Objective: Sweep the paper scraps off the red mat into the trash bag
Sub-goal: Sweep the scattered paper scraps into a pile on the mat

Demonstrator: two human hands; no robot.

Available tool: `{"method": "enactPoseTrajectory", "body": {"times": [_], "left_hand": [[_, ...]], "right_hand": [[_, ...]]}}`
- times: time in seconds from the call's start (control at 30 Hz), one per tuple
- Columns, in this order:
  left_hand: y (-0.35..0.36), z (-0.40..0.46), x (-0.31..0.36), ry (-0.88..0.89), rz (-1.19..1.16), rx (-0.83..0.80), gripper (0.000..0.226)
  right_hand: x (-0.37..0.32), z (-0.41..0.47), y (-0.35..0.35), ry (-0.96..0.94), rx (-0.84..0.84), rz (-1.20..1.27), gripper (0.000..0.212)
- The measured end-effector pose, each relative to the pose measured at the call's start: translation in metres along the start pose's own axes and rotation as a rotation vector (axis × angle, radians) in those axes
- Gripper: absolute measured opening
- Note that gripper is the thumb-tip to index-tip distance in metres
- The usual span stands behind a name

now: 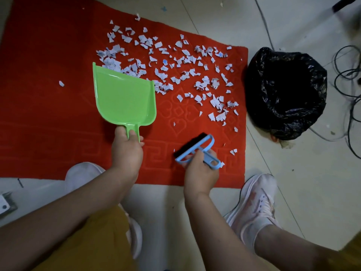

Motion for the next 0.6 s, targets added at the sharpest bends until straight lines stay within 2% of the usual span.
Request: {"method": "enactPoseTrajectory", "body": {"times": [0.1,0.2,0.3,0.43,0.6], "left_hand": [[-0.005,0.004,-0.001,-0.01,-0.005,0.023,0.02],[-0.005,0.006,-0.002,-0.02,-0.01,0.032,0.022],[-0.005,0.005,-0.001,-0.019,-0.027,0.031,0.017],[-0.012,0.009,-0.001,-0.015,-0.045,0.057,0.018],[-0.018,0.017,-0.001,-0.014,-0.063,0.093,0.013]], "right_hand": [[-0.009,0.003,-0.013,-0.033,0.072,-0.02,0.019],[0.004,0.003,-0.023,0.007,0.141,-0.169,0.015],[0.009,0.002,-0.004,0.036,0.115,-0.229,0.02],[-0.013,0.005,0.045,0.04,-0.019,-0.129,0.026],[-0.047,0.014,0.044,-0.029,-0.004,-0.012,0.018]]}}
Point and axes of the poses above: each hand's wrist, its own z-axis towards the middle knuckle, its own y-axis out of the palm, x = y × z, the point moved 9 cm from there along z, towards the middle knuckle, and after that the axes turned 8 degrees about y, right-handed, at the moved point
